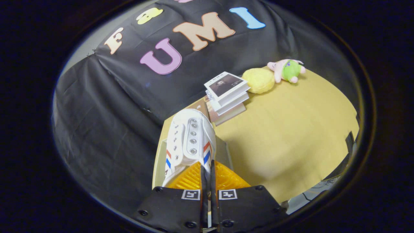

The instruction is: Open the storage box then place both shoes into the box .Put the left shoe in first, then the right shoe, with the right side of both shoes facing outward in a uniform manner.

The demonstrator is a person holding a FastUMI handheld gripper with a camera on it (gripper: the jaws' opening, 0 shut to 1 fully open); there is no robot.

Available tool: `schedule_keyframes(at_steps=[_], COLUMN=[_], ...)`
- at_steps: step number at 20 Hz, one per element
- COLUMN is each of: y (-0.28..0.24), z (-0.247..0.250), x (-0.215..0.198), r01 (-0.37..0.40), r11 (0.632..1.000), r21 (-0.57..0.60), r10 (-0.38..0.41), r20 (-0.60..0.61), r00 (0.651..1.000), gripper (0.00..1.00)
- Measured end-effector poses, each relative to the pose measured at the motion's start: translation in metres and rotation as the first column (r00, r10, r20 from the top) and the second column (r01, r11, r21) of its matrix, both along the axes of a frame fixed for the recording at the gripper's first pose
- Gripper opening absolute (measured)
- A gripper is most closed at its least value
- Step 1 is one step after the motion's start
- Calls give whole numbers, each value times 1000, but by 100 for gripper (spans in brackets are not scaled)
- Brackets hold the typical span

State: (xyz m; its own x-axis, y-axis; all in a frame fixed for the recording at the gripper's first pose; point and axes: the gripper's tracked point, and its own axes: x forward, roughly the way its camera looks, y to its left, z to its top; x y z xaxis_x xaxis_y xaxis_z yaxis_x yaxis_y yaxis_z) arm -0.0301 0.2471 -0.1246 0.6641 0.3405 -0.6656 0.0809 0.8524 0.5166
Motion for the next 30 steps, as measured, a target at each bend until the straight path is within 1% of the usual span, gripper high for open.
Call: schedule_keyframes(at_steps=[4, 5, 6, 8, 9, 11, 12, 15, 19, 22, 25, 27, 30], y=[23, 27, 36, 53, 49, 37, 29, -2, -53, -95, -141, -174, -211], z=[-14, -20, -21, -7, -4, 2, 10, 37, 64, 87, 111, 121, 134], x=[1, 0, -2, -6, -1, 4, 7, 17, 24, 25, 25, 23, 16], r01=[-12, -24, -52, -88, -94, -124, -126, -94, -35, 22, 97, 140, 171], r11=[1000, 999, 999, 995, 995, 990, 987, 979, 969, 959, 949, 941, 934], r21=[-13, -22, -3, 49, 26, -63, -98, -181, -246, -283, -300, -309, -313], r10=[11, 23, 52, 87, 92, 131, 141, 145, 136, 120, 87, 67, 56], r20=[-20, -26, -28, 18, 50, 117, 161, 292, 407, 477, 545, 574, 602], r00=[1000, 999, 998, 996, 994, 985, 977, 945, 903, 871, 834, 816, 796], gripper=[7, 7, 7, 38, 53, 84, 99, 100, 100, 100, 100, 100, 100])
